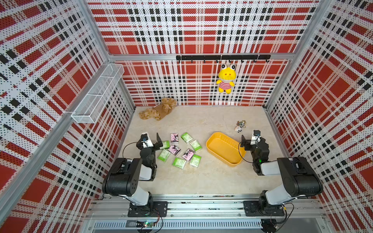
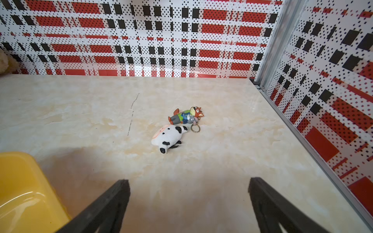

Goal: Put the pocket tissues into the storage box
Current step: Pick up the pocket tissues from the center of the board.

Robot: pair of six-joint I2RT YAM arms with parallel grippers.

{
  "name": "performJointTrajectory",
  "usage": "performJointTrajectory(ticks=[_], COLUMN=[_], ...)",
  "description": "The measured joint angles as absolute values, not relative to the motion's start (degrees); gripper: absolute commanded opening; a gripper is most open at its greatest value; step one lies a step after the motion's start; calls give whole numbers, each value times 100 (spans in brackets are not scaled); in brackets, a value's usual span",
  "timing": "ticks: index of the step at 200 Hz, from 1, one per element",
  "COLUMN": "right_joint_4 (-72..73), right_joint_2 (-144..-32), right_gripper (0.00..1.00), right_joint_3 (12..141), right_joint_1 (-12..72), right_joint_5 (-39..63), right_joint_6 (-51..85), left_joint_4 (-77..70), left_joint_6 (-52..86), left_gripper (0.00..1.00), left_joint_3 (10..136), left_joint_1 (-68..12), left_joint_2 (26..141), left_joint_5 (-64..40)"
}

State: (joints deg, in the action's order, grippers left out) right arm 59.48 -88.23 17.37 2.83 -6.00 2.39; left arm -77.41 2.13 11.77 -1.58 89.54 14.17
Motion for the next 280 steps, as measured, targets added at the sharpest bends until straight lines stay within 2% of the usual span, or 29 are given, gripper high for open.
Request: performJointTrajectory(ticks=[145, 168, 191, 230, 280], right_joint_4=[5942, 5419, 4434, 3052, 64], right_joint_2=[-8823, -8755, -8484, -7502, -6777], right_gripper=[100, 100, 100, 100, 100], right_joint_3=[1741, 2126, 2930, 3623, 5468], right_joint_1=[217, 213, 261, 639, 1872], right_joint_5=[-471, -528, -558, -963, -1962], right_joint_6=[261, 270, 233, 115, 469], left_joint_4=[-7741, -7640, -6689, -4589, -1800], left_joint_6=[217, 215, 217, 475, 858], left_gripper=[99, 99, 99, 99, 99], left_joint_3=[1177, 1219, 1658, 3144, 4681], left_joint_1=[-158, -207, -274, -427, -797], left_joint_2=[8954, 8927, 8503, 7712, 7175], left_joint_5=[1391, 1520, 1745, 1621, 1188])
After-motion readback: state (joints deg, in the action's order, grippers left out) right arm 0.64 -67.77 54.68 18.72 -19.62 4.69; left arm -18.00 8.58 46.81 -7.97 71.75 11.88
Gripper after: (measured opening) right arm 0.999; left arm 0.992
